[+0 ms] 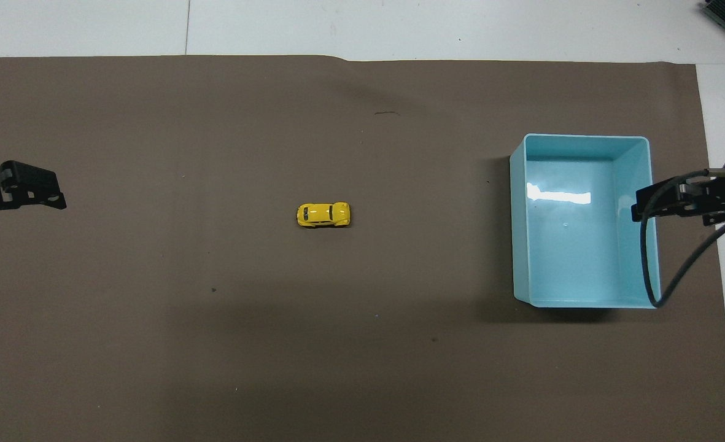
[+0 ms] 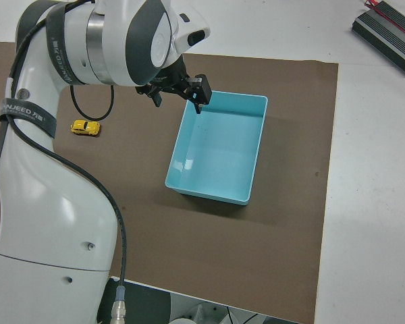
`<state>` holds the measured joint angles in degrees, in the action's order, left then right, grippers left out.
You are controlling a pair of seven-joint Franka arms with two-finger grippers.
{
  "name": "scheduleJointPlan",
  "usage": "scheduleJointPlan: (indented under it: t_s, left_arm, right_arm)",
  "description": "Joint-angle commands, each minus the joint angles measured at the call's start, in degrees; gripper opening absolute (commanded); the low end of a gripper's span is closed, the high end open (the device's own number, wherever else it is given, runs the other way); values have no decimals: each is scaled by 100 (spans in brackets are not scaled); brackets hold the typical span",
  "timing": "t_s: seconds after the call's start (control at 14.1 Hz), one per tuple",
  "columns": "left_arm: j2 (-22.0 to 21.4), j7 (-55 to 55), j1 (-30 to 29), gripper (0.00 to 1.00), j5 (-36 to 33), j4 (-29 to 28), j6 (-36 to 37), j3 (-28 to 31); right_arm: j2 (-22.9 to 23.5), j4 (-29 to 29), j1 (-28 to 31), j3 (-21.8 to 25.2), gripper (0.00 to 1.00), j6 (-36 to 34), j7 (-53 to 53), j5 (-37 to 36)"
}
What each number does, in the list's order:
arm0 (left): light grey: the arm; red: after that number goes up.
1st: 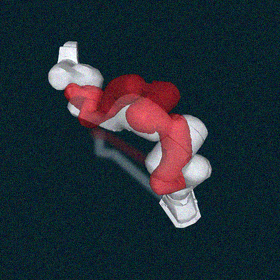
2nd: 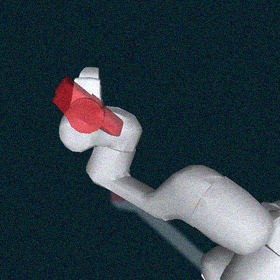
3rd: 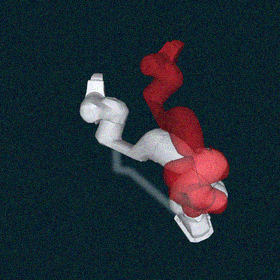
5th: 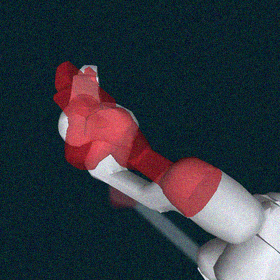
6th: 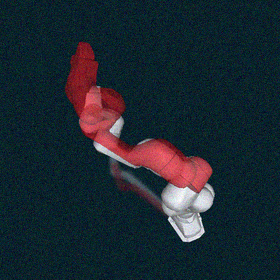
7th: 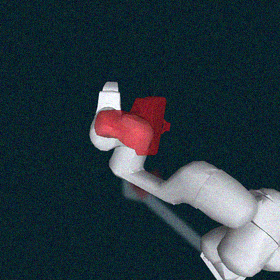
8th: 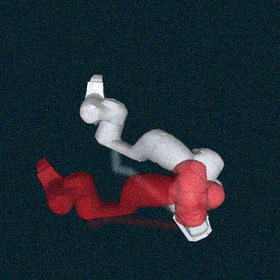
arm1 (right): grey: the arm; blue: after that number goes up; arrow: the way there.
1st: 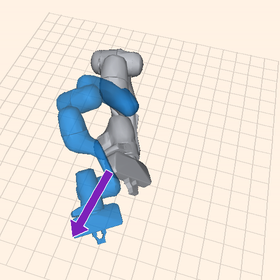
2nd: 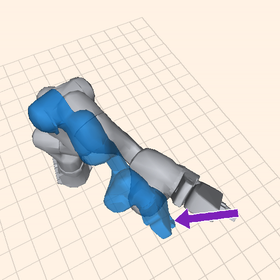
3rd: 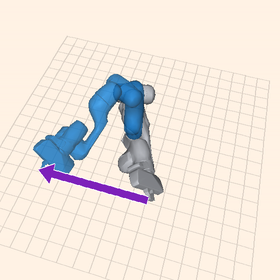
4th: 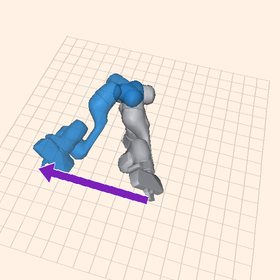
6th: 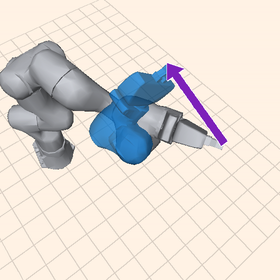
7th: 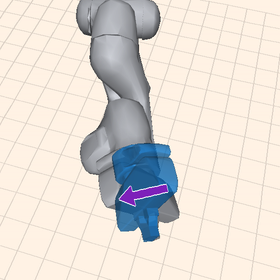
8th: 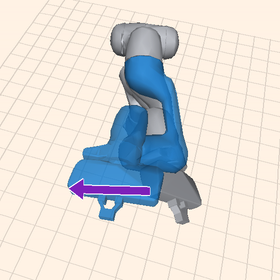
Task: Wind up and store yellow beetle car
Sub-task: 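Reach the left gripper toward the yellow beetle car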
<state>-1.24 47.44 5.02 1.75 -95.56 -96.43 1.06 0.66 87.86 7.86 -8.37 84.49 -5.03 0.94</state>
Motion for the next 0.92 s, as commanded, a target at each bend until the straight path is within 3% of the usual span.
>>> scheduleJointPlan:
  t_s: [0.0, 0.35, 0.57, 0.85]
  left_arm:
    - [-17, 826, 52, 100, 124, -191, -357, 17]
    - [307, 2881, 385, 100, 116, -226, -937, 8]
    - [387, 3210, 430, 100, 107, -218, -992, 17]
    - [940, 4448, 755, 100, 27, 10, -1035, 8]
  right_arm:
    - [14, -23, 49, -24, 100, 24, 107, 47]
    - [14, -23, 49, -24, 100, 24, 107, 47]
    - [14, -23, 49, -24, 100, 24, 107, 47]
    - [14, -23, 49, -24, 100, 24, 107, 47]
